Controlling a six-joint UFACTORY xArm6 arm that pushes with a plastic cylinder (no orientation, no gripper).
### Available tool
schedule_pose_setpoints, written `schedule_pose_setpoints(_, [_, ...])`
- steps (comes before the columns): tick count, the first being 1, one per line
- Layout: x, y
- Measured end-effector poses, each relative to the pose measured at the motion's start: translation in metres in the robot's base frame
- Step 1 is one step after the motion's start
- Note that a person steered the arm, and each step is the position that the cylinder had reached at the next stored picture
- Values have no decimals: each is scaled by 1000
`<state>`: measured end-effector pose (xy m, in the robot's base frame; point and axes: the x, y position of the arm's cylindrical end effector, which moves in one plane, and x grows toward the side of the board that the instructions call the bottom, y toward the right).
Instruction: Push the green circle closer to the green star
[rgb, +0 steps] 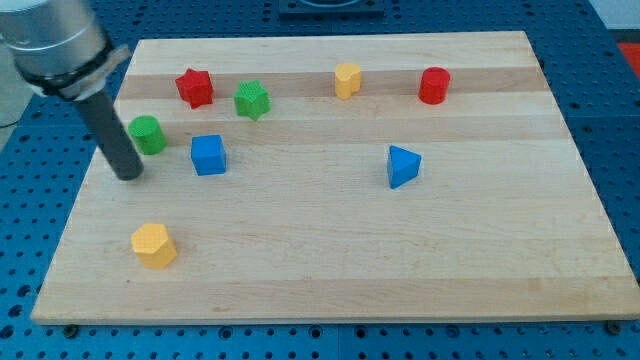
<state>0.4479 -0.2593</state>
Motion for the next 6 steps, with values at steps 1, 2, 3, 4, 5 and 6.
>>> schedule_pose_setpoints(1, [-1,-27])
schedule_pose_setpoints(2, [-19,-27])
schedule_pose_setpoints(3, [-33,-27])
schedule_pose_setpoints(4, [-33,-27])
schedule_pose_setpoints(5, [-35,-19])
schedule_pose_setpoints(6, [-53,14])
